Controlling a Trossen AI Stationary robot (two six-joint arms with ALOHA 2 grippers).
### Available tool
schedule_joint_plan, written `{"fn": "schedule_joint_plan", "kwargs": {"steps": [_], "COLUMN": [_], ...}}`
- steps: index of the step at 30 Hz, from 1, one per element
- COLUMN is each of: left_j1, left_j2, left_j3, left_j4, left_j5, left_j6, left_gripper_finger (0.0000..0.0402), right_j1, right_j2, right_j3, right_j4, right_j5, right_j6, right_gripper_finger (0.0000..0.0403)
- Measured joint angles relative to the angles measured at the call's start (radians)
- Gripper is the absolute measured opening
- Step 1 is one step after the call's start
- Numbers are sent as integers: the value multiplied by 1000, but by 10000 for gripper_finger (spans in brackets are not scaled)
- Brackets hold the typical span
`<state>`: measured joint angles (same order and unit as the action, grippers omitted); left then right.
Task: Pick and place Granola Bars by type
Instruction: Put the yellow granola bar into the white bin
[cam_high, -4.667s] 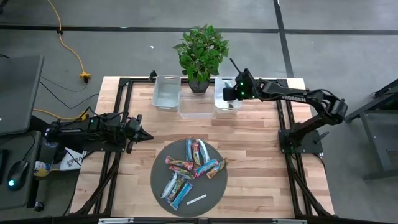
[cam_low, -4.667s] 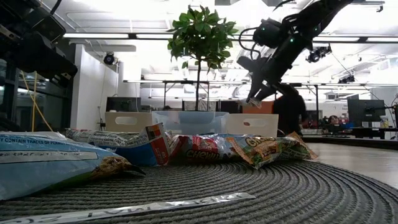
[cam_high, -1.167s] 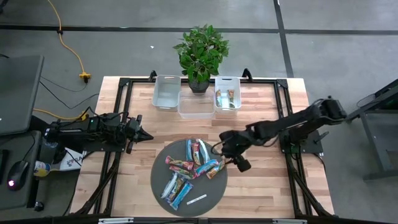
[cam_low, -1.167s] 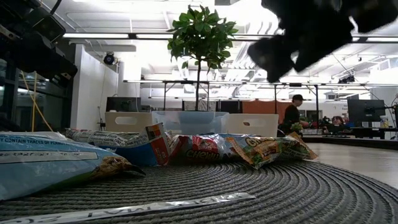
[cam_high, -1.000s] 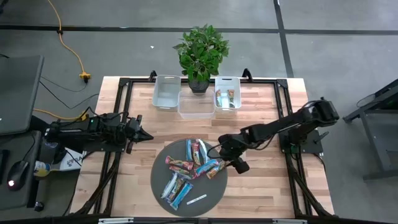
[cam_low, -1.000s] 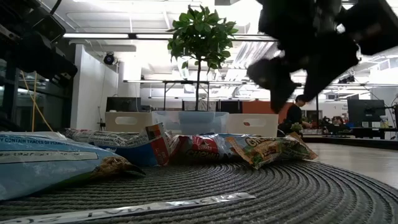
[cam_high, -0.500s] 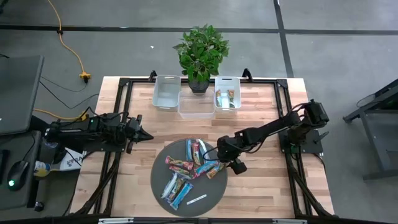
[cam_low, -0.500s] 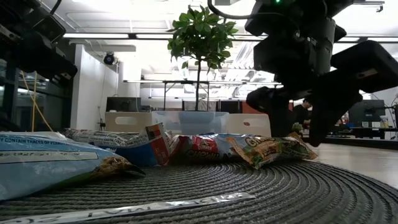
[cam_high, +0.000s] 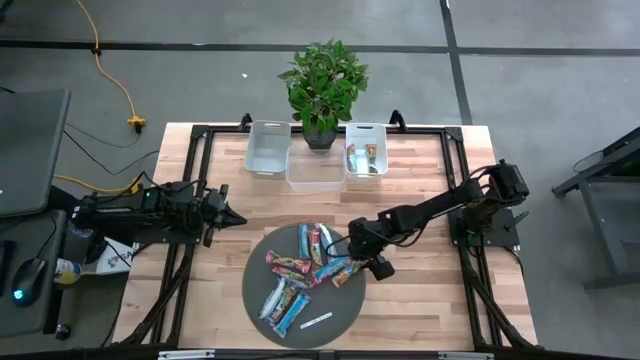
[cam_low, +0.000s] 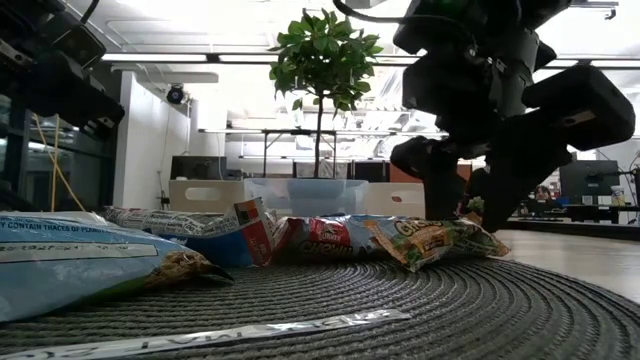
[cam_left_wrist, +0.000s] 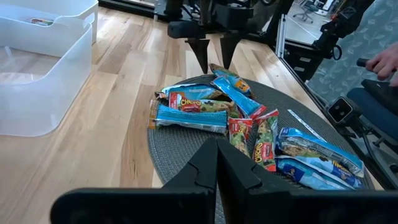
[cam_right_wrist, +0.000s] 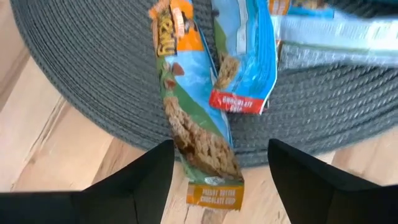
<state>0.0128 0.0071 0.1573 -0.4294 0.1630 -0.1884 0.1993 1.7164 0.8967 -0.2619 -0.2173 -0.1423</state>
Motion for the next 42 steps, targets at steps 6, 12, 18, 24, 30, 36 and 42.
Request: {"fn": "schedule_joint_plan", "kwargs": {"steps": [6,12,18,24,30,36,42], "left_j1": [0,0,0,0,0,0,0], "left_j2": [0,0,0,0,0,0,0], "left_j3": [0,0,0,0,0,0,0], "left_j4": [0,0,0,0,0,0,0], "left_j5": [0,1,5,4,4,3,3], "left_j6": [0,0,0,0,0,0,0], "left_gripper_finger": [1,1,1,1,1,1,1], "right_j1": [3,5,4,4,4,4,4], "right_j2": [0,0,0,0,0,-1,-1], "right_j3": [-31,-30,-30,-30,-30,-30,-30], "right_j4": [10,42,43,42,42,42,42], "right_j5": [-13,-21,-21,-29,-45,-49,-79], "right_j6": [49,75,96,117,140,145,178], "right_gripper_finger": [243,217,174,141,112,76,41]}}
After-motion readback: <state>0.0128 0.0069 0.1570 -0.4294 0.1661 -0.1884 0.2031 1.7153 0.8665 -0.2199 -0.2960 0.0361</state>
